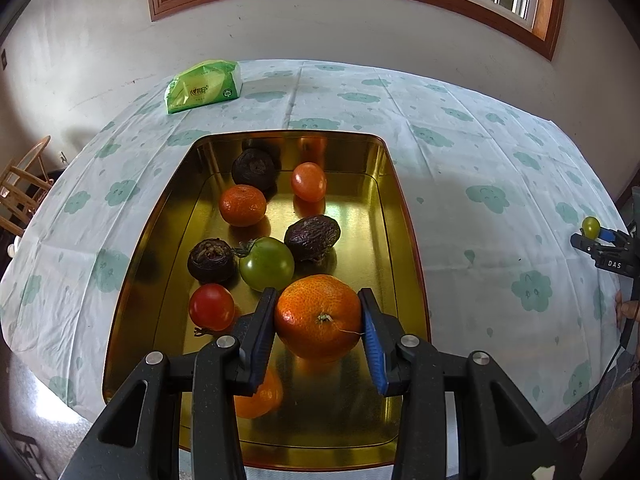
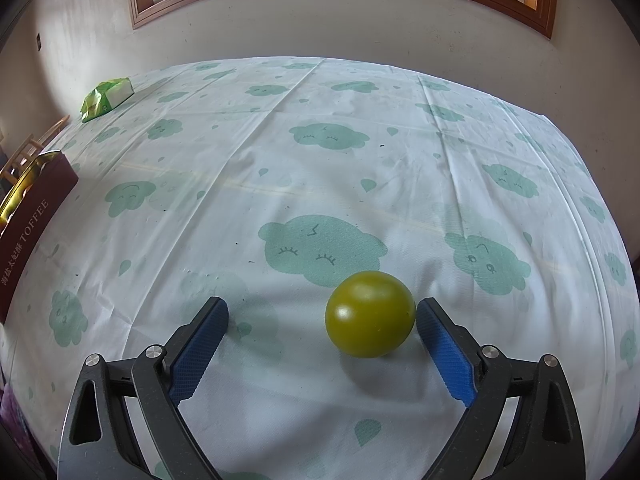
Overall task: Organize fruits
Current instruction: 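Open the left tool to release the mandarin in the tin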
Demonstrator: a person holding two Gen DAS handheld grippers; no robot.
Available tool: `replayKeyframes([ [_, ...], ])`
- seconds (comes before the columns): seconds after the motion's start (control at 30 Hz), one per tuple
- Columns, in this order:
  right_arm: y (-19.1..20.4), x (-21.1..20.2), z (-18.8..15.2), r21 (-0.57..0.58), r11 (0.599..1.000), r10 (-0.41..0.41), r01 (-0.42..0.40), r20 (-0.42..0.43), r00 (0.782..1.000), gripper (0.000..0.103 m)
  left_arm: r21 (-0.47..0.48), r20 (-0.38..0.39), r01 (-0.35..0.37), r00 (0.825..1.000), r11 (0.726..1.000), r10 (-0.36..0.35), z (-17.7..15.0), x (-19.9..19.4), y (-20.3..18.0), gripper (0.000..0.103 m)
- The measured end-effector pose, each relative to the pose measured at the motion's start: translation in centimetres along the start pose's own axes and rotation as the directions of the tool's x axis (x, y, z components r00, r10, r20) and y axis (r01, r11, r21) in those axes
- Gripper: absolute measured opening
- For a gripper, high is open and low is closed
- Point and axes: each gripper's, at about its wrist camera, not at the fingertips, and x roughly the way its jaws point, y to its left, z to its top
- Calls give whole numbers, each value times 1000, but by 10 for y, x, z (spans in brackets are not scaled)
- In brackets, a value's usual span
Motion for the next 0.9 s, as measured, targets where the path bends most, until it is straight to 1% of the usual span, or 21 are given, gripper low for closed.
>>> replayKeyframes([
  [0.3, 0, 0, 0, 0, 1000, 0, 0, 0, 1000, 95, 10, -5, -8, 1000, 1000, 8, -1, 4, -1, 37],
  [0.57, 0, 0, 0, 0, 1000, 0, 0, -1, 1000, 95, 41, 42, -30, 999, 999, 28, 0, -3, -6, 37],
  [0.9, 0, 1, 0, 0, 1000, 0, 0, -1, 1000, 96, 40, 36, -36, 999, 999, 35, -1, -2, -7, 37],
])
